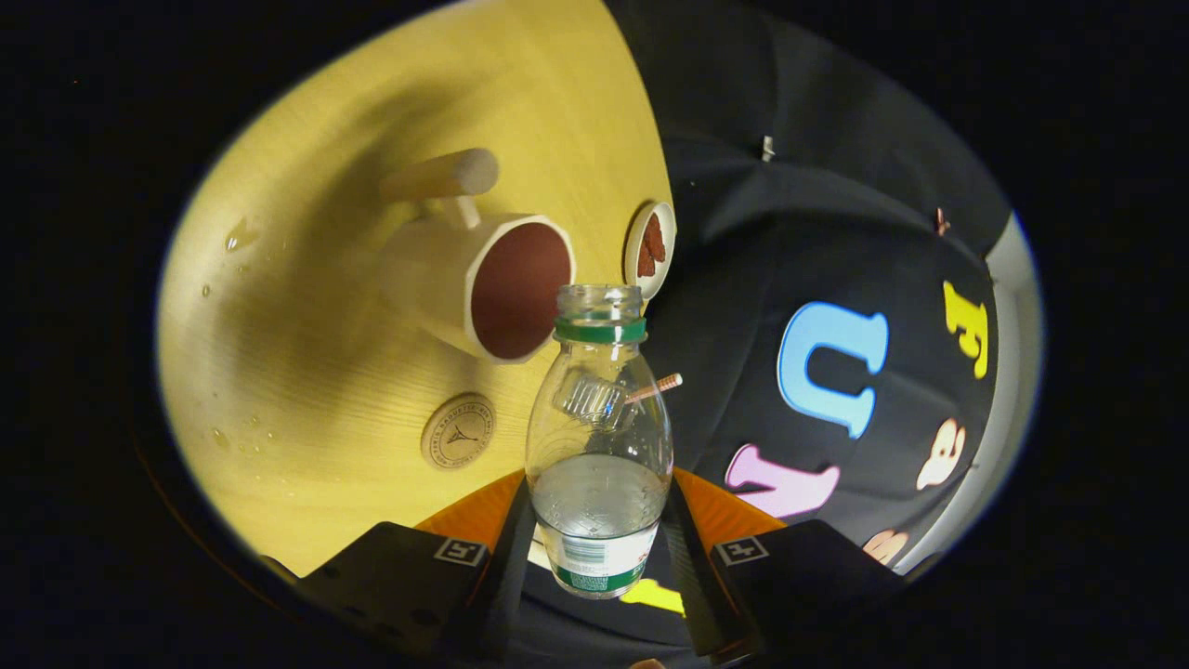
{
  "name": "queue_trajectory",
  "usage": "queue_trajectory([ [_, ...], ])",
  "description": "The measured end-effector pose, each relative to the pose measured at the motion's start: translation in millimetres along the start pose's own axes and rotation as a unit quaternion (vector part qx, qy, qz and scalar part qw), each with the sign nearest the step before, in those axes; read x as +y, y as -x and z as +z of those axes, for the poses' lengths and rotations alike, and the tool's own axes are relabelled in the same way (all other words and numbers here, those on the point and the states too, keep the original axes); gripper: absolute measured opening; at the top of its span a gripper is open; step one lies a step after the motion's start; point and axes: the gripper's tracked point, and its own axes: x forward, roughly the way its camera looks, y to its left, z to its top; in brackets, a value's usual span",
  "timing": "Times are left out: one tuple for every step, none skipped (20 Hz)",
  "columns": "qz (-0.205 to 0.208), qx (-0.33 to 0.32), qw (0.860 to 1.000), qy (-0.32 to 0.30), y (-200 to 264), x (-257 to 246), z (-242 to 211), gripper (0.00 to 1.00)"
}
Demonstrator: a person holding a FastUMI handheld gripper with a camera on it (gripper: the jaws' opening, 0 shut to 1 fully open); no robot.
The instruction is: Take the bottle from table, then pour the juice into the cup, finally place the bottle on the coaster
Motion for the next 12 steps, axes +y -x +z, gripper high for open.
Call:
queue_trajectory([
  [0.002,0.003,0.999,-0.032,1,-2,-3,0.74],
  [0.005,0.005,0.998,-0.067,2,-5,-7,0.73],
  [0.009,0.007,0.994,-0.104,1,-5,-12,0.74],
  [0.014,0.010,0.990,-0.142,2,-6,-18,0.74],
  [0.017,0.012,0.984,-0.176,5,-8,-24,0.74],
  [0.014,0.011,0.979,-0.204,6,-14,-29,0.74],
  [0.010,0.008,0.972,-0.234,4,-30,-33,0.74],
  [0.009,0.001,0.962,-0.271,4,-36,-35,0.74],
  [0.007,-0.004,0.950,-0.313,2,-41,-37,0.74],
  [0.005,-0.015,0.934,-0.357,1,-47,-39,0.74],
  [0.007,-0.032,0.916,-0.399,-1,-51,-38,0.74],
  [0.005,-0.046,0.900,-0.434,-2,-58,-37,0.74],
])
